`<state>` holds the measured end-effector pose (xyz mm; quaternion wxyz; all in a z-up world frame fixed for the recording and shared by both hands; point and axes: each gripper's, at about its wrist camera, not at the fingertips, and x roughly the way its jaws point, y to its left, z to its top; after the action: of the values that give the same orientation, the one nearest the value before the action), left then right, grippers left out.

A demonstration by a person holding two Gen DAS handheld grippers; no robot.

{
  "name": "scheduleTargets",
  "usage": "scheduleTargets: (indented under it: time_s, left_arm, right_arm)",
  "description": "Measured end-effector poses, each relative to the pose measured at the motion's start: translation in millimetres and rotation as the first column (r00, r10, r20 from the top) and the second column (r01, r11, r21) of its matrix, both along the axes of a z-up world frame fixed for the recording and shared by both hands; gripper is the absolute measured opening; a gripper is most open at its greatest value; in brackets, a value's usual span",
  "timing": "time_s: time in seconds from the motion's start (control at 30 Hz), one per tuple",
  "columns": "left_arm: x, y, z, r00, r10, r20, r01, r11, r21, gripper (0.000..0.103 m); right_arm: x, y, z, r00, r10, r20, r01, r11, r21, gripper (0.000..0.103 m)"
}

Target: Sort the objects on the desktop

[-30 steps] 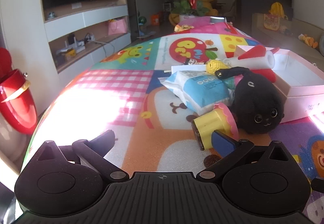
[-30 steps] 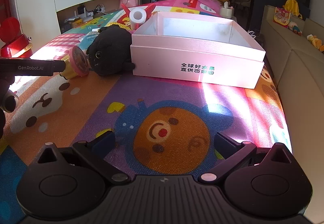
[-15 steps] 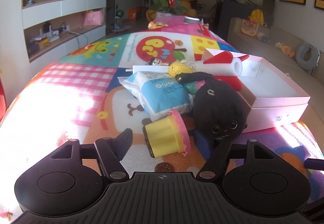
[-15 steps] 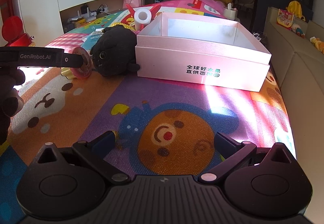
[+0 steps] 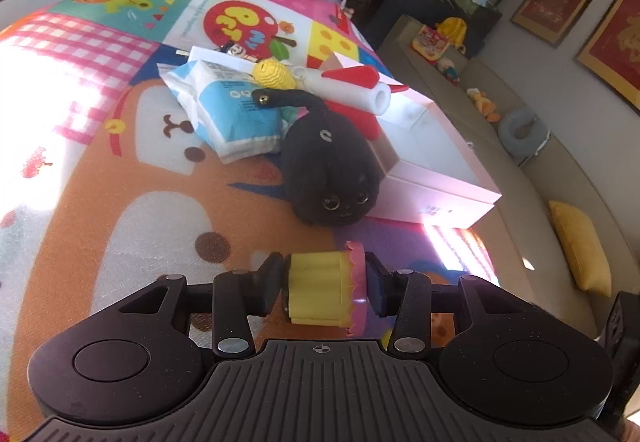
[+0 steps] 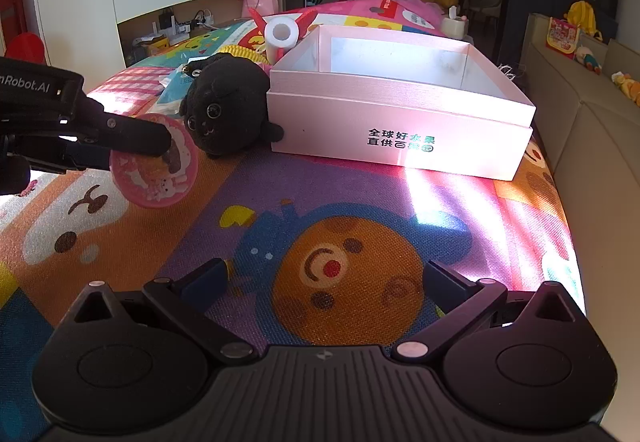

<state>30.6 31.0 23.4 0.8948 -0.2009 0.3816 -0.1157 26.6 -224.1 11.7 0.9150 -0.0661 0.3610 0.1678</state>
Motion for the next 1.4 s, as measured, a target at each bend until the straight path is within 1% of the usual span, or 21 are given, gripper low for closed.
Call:
scheduleTargets:
  time_s: [0.07, 0.13, 0.2, 0.23, 0.3, 0.37, 0.4, 0.43, 0.47, 0.53, 0.63, 0.7, 0.77, 0.83, 0.87, 0.93, 1.0, 1.13, 1.23, 1.33, 1.4]
  left_arm:
    - [-1.8, 6.6, -2.4, 0.999, 0.035, -0.004, -0.035, 0.999, 0.028, 0.056]
    - [-4.7, 15.0, -2.1, 0.997, 0.076, 0.016, -0.077, 0.995, 0.064, 0.058]
    - [-10.3, 23.5, -0.8, 0.990, 0.130, 0.055, -0.136, 0.980, 0.146, 0.074]
    - [-13.2, 27.0, -0.9, 0.985, 0.153, 0.074, -0.164, 0.969, 0.186, 0.078]
    - [-16.2, 32.7, -3.4, 0.980, 0.179, 0.092, -0.196, 0.952, 0.235, 0.087]
    - [-19.3, 36.5, -6.4, 0.976, 0.190, 0.103, -0.211, 0.944, 0.253, 0.093]
    - [-20.3, 37.3, -7.6, 0.975, 0.197, 0.107, -0.219, 0.940, 0.261, 0.095]
    - [-21.8, 37.9, -8.9, 0.972, 0.206, 0.115, -0.230, 0.935, 0.272, 0.096]
    - [-23.1, 38.8, -9.9, 0.969, 0.216, 0.121, -0.242, 0.930, 0.278, 0.097]
    - [-24.5, 41.6, -9.2, 0.965, 0.232, 0.122, -0.257, 0.928, 0.269, 0.096]
    - [-27.8, 47.2, -6.7, 0.963, 0.236, 0.128, -0.263, 0.929, 0.261, 0.096]
    - [-29.2, 50.3, -4.8, 0.963, 0.236, 0.128, -0.262, 0.930, 0.257, 0.096]
    - [-29.3, 52.2, -3.8, 0.963, 0.239, 0.125, -0.264, 0.930, 0.255, 0.096]
    - [-30.5, 52.1, -1.9, 0.962, 0.241, 0.130, -0.267, 0.930, 0.254, 0.096]
    - [-31.4, 51.5, -0.8, 0.962, 0.239, 0.133, -0.267, 0.930, 0.253, 0.096]
    - [-33.1, 49.0, 1.8, 0.963, 0.228, 0.141, -0.258, 0.932, 0.254, 0.094]
    - [-34.3, 45.6, 4.4, 0.966, 0.210, 0.151, -0.244, 0.932, 0.268, 0.093]
    - [-34.7, 35.8, 5.7, 0.972, 0.168, 0.165, -0.212, 0.929, 0.305, 0.087]
    - [-28.4, 25.7, 2.7, 0.978, 0.138, 0.158, -0.184, 0.924, 0.334, 0.078]
    - [-20.8, 14.6, -0.4, 0.981, 0.114, 0.154, -0.164, 0.915, 0.368, 0.069]
    - [-16.3, 8.5, -1.9, 0.982, 0.110, 0.152, -0.162, 0.906, 0.392, 0.058]
  right_arm:
    - [-0.3, 0.0, 0.1, 1.000, 0.000, 0.001, 0.000, 1.000, -0.002, 0.103]
    - [-0.2, 0.0, 0.2, 1.000, 0.000, 0.000, 0.000, 1.000, 0.000, 0.103]
    - [-0.1, -0.7, 1.1, 1.000, 0.005, -0.001, -0.005, 1.000, 0.003, 0.103]
    - [-0.9, -0.6, 2.8, 1.000, 0.025, 0.002, -0.025, 1.000, 0.012, 0.103]
    - [-5.0, 2.9, 9.8, 0.995, 0.078, 0.058, -0.080, 0.997, 0.023, 0.103]
    - [-13.8, 19.2, 24.4, 0.969, 0.139, 0.205, -0.131, 0.990, -0.051, 0.103]
    - [-16.3, 27.5, 28.6, 0.952, 0.170, 0.253, -0.151, 0.984, -0.095, 0.102]
    - [-19.0, 42.7, 34.4, 0.918, 0.224, 0.327, -0.177, 0.970, -0.169, 0.092]
    - [-18.9, 54.8, 37.0, 0.892, 0.269, 0.363, -0.197, 0.955, -0.222, 0.081]
    - [-9.3, 79.3, 38.6, 0.864, 0.344, 0.369, -0.236, 0.922, -0.308, 0.075]
    - [10.0, 107.3, 30.4, 0.844, 0.408, 0.349, -0.272, 0.886, -0.377, 0.075]
    - [20.1, 119.4, 22.7, 0.833, 0.427, 0.352, -0.267, 0.867, -0.420, 0.075]
    - [21.8, 129.8, 13.9, 0.811, 0.453, 0.371, -0.261, 0.847, -0.463, 0.076]
    - [24.5, 137.5, 8.7, 0.803, 0.470, 0.366, -0.262, 0.830, -0.492, 0.075]
    - [24.3, 138.8, 6.0, 0.807, 0.471, 0.355, -0.262, 0.826, -0.500, 0.066]
    - [21.3, 140.4, 5.4, 0.809, 0.471, 0.353, -0.252, 0.819, -0.515, 0.059]
    - [16.0, 134.1, 12.7, 0.821, 0.461, 0.337, -0.273, 0.835, -0.477, 0.057]
    - [-2.2, 99.1, 34.7, 0.868, 0.419, 0.267, -0.333, 0.889, -0.315, 0.056]
    - [-15.0, 56.5, 47.1, 0.912, 0.368, 0.182, -0.344, 0.927, -0.151, 0.056]
    - [-21.5, 15.8, 51.0, 0.946, 0.309, 0.097, -0.310, 0.951, 0.002, 0.057]
    - [-25.0, -2.7, 50.1, 0.957, 0.281, 0.076, -0.285, 0.957, 0.055, 0.058]
